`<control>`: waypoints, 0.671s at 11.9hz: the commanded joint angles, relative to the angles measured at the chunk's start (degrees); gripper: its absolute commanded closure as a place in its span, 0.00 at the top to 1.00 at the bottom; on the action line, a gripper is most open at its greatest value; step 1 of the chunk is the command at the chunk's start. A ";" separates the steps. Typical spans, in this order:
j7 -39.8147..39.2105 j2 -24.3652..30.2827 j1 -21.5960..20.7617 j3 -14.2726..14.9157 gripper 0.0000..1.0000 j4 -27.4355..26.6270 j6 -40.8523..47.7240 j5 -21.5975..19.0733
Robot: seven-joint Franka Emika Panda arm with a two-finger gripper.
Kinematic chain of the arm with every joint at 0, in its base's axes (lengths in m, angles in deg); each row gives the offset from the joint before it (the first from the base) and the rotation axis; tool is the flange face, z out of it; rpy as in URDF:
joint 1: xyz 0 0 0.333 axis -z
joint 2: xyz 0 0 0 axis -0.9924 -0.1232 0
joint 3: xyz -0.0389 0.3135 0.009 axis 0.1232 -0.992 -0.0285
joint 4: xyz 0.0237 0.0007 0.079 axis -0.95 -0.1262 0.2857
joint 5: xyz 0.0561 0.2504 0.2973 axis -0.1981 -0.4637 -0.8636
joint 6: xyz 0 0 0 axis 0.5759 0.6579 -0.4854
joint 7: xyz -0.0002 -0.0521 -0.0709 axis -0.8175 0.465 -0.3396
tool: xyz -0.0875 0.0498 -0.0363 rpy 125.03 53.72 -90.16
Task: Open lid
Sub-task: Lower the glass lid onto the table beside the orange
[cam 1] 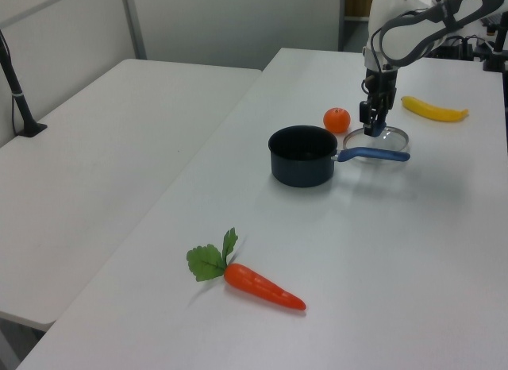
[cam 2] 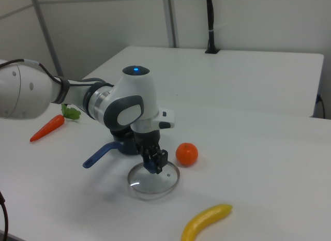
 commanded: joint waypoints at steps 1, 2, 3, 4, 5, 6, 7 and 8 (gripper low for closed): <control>0.42 0.14 -0.63 0.17 0.54 -0.71 -1.39 -0.02; 0.42 0.05 -0.63 0.17 0.54 -0.71 -1.30 0.33; 0.42 0.05 -0.63 0.17 0.55 -0.71 -1.04 0.42; 0.51 0.05 -0.63 0.17 0.59 -0.71 -0.86 0.42; 0.60 -0.04 -0.54 0.17 0.61 -0.71 -0.78 0.42; 0.51 -0.04 -0.54 0.17 0.65 -0.71 -0.77 0.42; 0.51 -0.30 -0.54 0.17 0.69 -0.71 -0.77 0.42; 0.51 -0.48 -0.54 0.17 0.69 -0.71 -0.77 0.42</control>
